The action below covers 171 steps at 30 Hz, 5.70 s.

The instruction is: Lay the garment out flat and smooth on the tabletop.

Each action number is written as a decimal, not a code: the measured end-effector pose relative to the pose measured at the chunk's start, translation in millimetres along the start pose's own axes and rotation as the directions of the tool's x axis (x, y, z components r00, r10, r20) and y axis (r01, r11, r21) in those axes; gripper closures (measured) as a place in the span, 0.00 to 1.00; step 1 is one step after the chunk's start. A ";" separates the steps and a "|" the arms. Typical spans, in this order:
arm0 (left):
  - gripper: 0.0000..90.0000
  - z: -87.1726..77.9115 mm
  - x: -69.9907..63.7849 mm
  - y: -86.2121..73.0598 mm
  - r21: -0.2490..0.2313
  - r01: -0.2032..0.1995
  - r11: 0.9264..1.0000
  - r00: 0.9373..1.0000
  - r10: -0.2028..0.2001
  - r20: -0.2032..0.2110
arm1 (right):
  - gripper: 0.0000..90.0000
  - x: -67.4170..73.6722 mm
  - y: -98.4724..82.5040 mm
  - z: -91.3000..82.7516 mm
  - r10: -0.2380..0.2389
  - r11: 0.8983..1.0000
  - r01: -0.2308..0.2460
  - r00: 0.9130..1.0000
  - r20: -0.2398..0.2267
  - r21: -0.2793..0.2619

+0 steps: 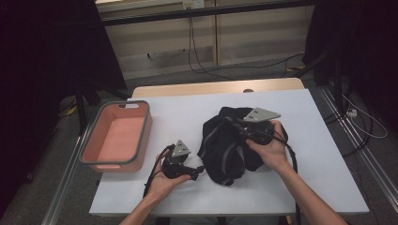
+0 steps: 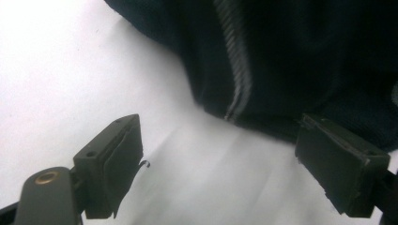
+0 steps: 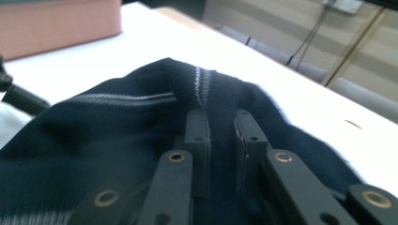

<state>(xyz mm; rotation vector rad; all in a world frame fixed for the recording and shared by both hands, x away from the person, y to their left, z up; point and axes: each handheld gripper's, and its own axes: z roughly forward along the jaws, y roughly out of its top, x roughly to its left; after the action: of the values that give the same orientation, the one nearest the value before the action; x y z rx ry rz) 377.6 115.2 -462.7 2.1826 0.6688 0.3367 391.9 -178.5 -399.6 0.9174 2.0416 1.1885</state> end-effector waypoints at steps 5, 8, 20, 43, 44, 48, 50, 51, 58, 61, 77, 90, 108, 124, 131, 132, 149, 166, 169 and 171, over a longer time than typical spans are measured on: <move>0.18 4.4 -1.0 2.5 -0.015 0.006 1.000 1.000 -0.006 0.002 | 0.87 -24.2 -2.2 -22.2 0.034 0.999 -0.032 0.998 0.050 -0.034; 0.18 8.4 -2.6 7.0 -0.017 -0.003 1.000 1.000 0.003 -0.002 | 0.87 -39.7 -8.4 -34.0 0.063 0.997 -0.059 0.994 0.089 -0.043; 0.34 16.5 -4.3 24.5 -0.010 -0.001 1.000 0.999 0.001 0.042 | 0.87 -99.2 -45.1 -72.6 0.150 0.989 -0.144 0.953 0.263 -0.040; 0.71 48.3 -18.7 32.4 0.039 0.009 0.999 0.983 -0.016 0.182 | 0.05 -67.4 -98.3 -26.2 0.136 0.949 -0.173 0.979 0.153 0.264; 0.77 48.0 -20.3 32.1 0.034 0.001 0.999 0.982 -0.007 0.187 | 0.05 -67.9 -99.5 -24.0 0.141 0.948 -0.176 0.979 0.147 0.265; 0.82 44.6 -19.2 33.2 0.046 0.014 0.999 0.982 -0.023 0.187 | 0.36 -68.6 -102.8 -19.5 0.188 0.946 -0.188 0.982 0.026 0.266; 0.82 41.0 -15.4 32.6 0.043 0.031 0.999 0.981 -0.039 0.191 | 0.51 -66.6 -100.4 -21.8 0.178 0.949 -0.173 0.984 0.007 0.265; 0.83 37.6 -12.9 32.3 0.040 0.039 0.998 0.980 -0.046 0.194 | 0.58 -64.4 -99.5 -22.4 0.168 0.950 -0.163 0.986 0.004 0.265; 0.83 5.8 -3.4 24.5 -0.007 0.078 0.997 0.980 -0.076 0.185 | 0.76 -47.5 -92.1 -21.1 0.150 0.952 -0.142 0.989 -0.006 0.270; 0.83 -5.8 -1.8 22.0 -0.021 0.087 0.996 0.979 -0.081 0.188 | 0.77 -34.6 -87.8 -18.5 0.151 0.953 -0.133 0.988 -0.043 0.271; 0.82 -40.5 11.6 -4.7 -0.041 0.145 0.989 0.981 -0.138 0.139 | 0.76 26.2 -69.4 -2.6 0.076 0.972 -0.032 0.981 -0.181 0.233; 0.63 -38.1 15.8 -9.0 -0.027 0.134 0.991 0.990 -0.133 0.054 | 0.29 10.5 -63.3 -30.5 0.083 0.979 -0.071 0.995 -0.056 0.192; 0.66 -51.5 19.6 -21.4 -0.045 0.120 0.992 0.993 -0.120 -0.003 | 0.41 60.9 5.2 -2.6 0.004 0.997 0.006 0.990 -0.139 0.071; 0.88 -41.4 23.0 -12.0 -0.025 0.160 0.987 0.986 -0.159 0.042 | 0.90 64.3 2.2 62.6 -0.024 0.976 0.067 0.978 -0.206 0.209; 0.90 -38.9 24.9 -4.4 -0.044 0.178 0.983 0.983 -0.176 0.044 | 0.93 41.0 11.2 27.8 0.001 0.996 0.012 0.988 -0.157 0.085; 0.90 -38.8 24.4 -3.9 -0.047 0.184 0.982 0.982 -0.181 0.048 | 0.93 37.4 11.8 23.0 0.004 0.997 0.007 0.989 -0.148 0.073; 0.91 -38.6 30.9 10.6 -0.097 0.235 0.967 0.972 -0.232 0.037 | 0.94 -41.8 -13.4 -74.8 0.124 0.990 -0.120 0.991 0.052 -0.073; 0.63 -25.7 9.6 11.4 -0.007 0.097 0.995 0.995 -0.096 0.020 | 0.91 -49.1 -85.8 -95.9 0.147 0.984 -0.156 0.984 0.101 0.082; 0.49 -34.9 8.0 5.7 -0.012 0.081 0.997 0.997 -0.081 -0.017 | 0.85 -42.3 -87.9 -96.5 0.143 0.984 -0.150 0.987 0.076 0.097; 0.44 -42.6 6.6 3.2 -0.024 0.069 0.997 0.997 -0.070 -0.035 | 0.76 -39.8 -87.1 -96.5 0.144 0.984 -0.150 0.987 0.072 0.094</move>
<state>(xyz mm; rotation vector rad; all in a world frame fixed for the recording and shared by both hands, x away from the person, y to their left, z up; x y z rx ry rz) 365.1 144.0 -433.1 2.1302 0.7553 0.3456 317.9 -288.1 -430.9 1.1575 2.0241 1.1258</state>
